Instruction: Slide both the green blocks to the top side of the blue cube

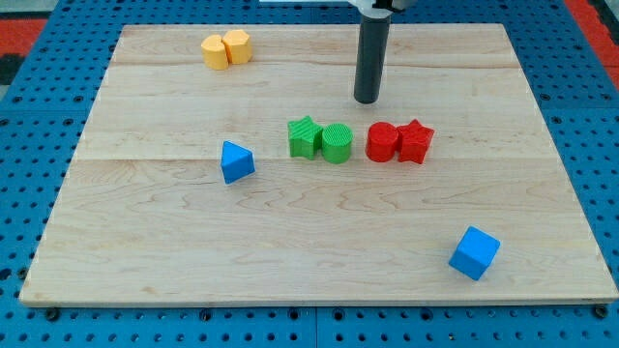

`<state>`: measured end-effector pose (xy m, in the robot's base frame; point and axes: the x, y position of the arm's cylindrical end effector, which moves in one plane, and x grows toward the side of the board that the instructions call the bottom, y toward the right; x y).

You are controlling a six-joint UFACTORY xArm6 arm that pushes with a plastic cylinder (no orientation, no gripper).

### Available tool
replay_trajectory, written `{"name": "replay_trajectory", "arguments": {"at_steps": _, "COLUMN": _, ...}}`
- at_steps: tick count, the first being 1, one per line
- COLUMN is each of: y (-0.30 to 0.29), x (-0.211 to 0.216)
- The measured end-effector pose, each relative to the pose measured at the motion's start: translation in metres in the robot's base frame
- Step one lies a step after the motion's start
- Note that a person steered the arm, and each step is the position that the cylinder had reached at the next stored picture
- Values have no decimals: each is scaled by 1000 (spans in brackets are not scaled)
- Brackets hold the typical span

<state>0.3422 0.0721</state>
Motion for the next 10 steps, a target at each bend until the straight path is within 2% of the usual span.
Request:
{"name": "replay_trajectory", "arguments": {"at_steps": 1, "y": -45, "x": -1}}
{"name": "replay_trajectory", "arguments": {"at_steps": 2, "y": -114, "x": -2}}
{"name": "replay_trajectory", "arguments": {"at_steps": 3, "y": -142, "x": 19}}
{"name": "replay_trajectory", "arguments": {"at_steps": 4, "y": -135, "x": 53}}
{"name": "replay_trajectory", "arguments": {"at_steps": 5, "y": -74, "x": 92}}
{"name": "replay_trajectory", "arguments": {"at_steps": 6, "y": -37, "x": 100}}
{"name": "replay_trajectory", "arguments": {"at_steps": 7, "y": -46, "x": 59}}
{"name": "replay_trajectory", "arguments": {"at_steps": 8, "y": -31, "x": 31}}
{"name": "replay_trajectory", "arguments": {"at_steps": 9, "y": 8, "x": 69}}
{"name": "replay_trajectory", "arguments": {"at_steps": 10, "y": 22, "x": 104}}
